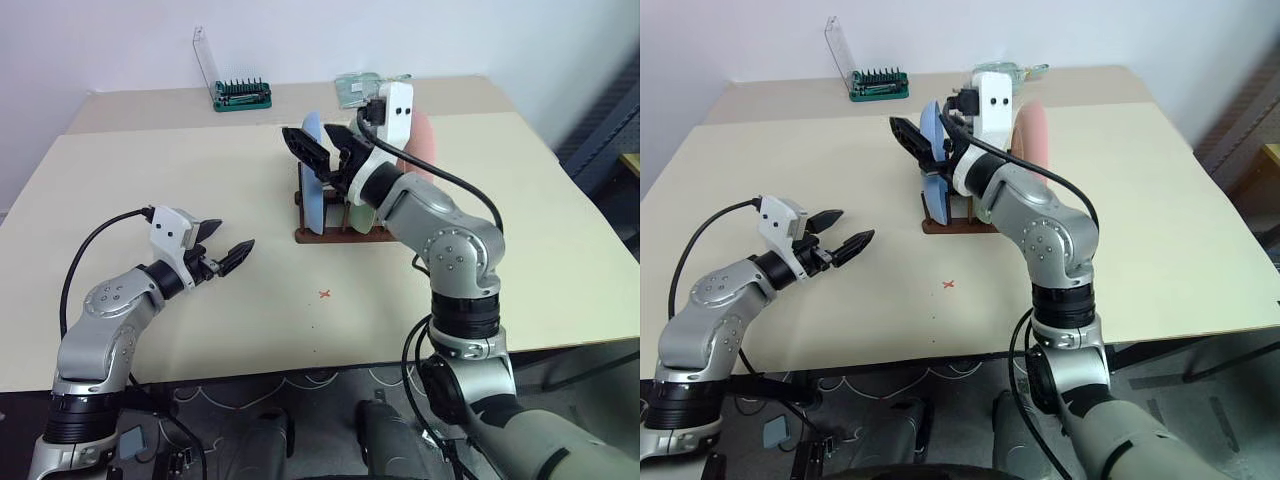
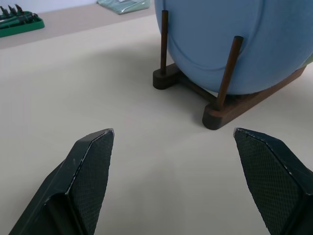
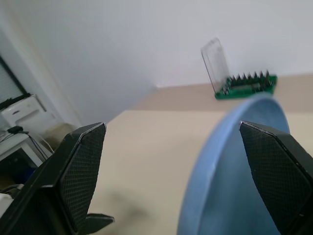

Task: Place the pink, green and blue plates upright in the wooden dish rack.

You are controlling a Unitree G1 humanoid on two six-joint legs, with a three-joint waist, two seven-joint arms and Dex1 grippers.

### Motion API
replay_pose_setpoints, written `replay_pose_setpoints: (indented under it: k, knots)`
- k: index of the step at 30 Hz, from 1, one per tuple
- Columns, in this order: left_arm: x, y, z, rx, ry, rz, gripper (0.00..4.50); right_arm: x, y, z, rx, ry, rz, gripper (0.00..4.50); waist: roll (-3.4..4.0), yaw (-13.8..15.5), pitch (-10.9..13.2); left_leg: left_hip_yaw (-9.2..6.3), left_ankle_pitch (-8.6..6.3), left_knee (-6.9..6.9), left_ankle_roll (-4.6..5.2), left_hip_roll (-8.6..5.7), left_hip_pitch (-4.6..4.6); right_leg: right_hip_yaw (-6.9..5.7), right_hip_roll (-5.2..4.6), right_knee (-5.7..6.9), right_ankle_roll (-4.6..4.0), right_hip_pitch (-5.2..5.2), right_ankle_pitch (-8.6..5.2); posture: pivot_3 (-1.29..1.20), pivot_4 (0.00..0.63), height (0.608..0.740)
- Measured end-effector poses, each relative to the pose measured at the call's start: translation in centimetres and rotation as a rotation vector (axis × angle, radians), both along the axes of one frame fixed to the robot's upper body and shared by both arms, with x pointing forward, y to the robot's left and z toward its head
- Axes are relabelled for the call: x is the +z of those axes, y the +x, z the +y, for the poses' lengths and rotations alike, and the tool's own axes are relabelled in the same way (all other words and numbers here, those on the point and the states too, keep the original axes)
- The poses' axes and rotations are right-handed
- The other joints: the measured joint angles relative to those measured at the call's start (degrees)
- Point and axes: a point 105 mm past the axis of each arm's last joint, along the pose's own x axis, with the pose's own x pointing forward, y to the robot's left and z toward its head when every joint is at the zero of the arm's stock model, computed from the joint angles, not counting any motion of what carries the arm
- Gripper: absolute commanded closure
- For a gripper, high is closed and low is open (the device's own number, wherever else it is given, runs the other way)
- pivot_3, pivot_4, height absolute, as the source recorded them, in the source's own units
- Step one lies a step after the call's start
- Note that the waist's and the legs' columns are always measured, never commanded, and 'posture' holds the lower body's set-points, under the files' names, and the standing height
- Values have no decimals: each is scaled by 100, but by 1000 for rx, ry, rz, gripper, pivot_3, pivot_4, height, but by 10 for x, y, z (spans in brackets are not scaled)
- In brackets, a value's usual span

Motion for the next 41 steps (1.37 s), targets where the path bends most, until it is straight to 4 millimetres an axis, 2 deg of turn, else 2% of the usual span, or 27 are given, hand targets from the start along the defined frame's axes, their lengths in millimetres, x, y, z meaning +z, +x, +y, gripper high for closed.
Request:
replay_pose_setpoints:
  k: [4, 6, 8, 10, 12, 14, 15, 17, 19, 22, 27, 31, 41]
  knots:
    - [-1, 0, 0, 3, 4, 2, 459, 33, -12, -20, -6, -72, -193, 68, 0, 21, 0, 0, -1, 1, 1, -1, -1, -2, -1, -9, 0, 7, 0, 0, 150, 740]
    - [-2, 0, 0, 6, 4, -3, 459, 46, -19, -56, -54, -169, -309, 68, 0, 85, 0, -1, -6, 6, 10, -2, -5, -9, -3, -28, 1, 20, 0, 0, 150, 740]
    - [-3, 0, 1, 11, 7, -1, 459, 50, -25, -105, -148, -247, -362, 68, -3, 186, -2, 1, -13, 8, 22, -3, -5, -13, -7, -42, 2, 34, -1, 0, 150, 740]
    - [-7, -1, 4, 21, 8, 7, 459, 38, -29, -144, -216, -315, -336, 68, -4, 188, -2, 6, -17, 11, 29, -2, -3, -13, -8, -47, 3, 39, -2, 0, 150, 740]
    - [-9, 0, 3, 19, 8, 9, 459, 10, -37, -173, -230, -421, -255, 68, -3, 185, -2, 11, -17, 10, 30, 0, -1, -12, -9, -46, 4, 40, -2, 0, 150, 740]
    - [-11, 2, 2, 20, 12, 14, 459, -13, -44, -188, -224, -470, -186, 68, 4, 152, -1, 23, -18, 9, 31, 3, 4, -6, -8, -43, 3, 38, -2, 0, 150, 740]
    - [-11, 3, -1, 9, 13, 13, 459, -31, -54, -196, -208, -521, -141, 68, 7, 174, -3, 23, -18, 9, 32, 5, 6, -6, -8, -43, 4, 41, -2, 0, 150, 740]
    - [-16, 5, 2, 21, 18, 23, 459, -68, -67, -200, -152, -581, -34, 68, 9, 149, -2, 33, -20, 15, 34, 5, 9, 1, -8, -43, 4, 42, -2, 0, 150, 740]
    - [-20, 6, 3, 28, 26, 35, 459, -88, -72, -205, -149, -610, 9, 68, 12, 132, -1, 50, -20, 25, 34, 5, 11, 14, -8, -43, 5, 42, -2, 0, 150, 740]
    - [-23, 6, 4, 36, 37, 28, 459, -96, -64, -215, -204, -658, -12, 68, 9, 151, -3, 52, -20, 30, 34, 6, 17, 16, -8, -43, 5, 48, -2, 0, 150, 740]
    - [-36, 7, 19, 107, 70, 46, 459, -131, -50, -239, -277, -659, 67, 68, 10, 189, -2, 51, -20, 29, 35, 2, 12, 16, -13, -46, 6, 48, -2, 0, 150, 740]
    - [-37, 10, 27, 157, 75, 31, 459, -139, -42, -253, -321, -660, 75, 68, 10, 187, -2, 49, -20, 28, 35, 2, 13, 15, -13, -46, 5, 47, -2, 0, 150, 740]
    - [-36, 16, 22, 188, 44, 7, 459, -148, -41, -265, -342, -656, 89, 68, 10, 185, -2, 48, -20, 29, 35, 2, 14, 15, -13, -44, 6, 48, -1, 0, 150, 740]
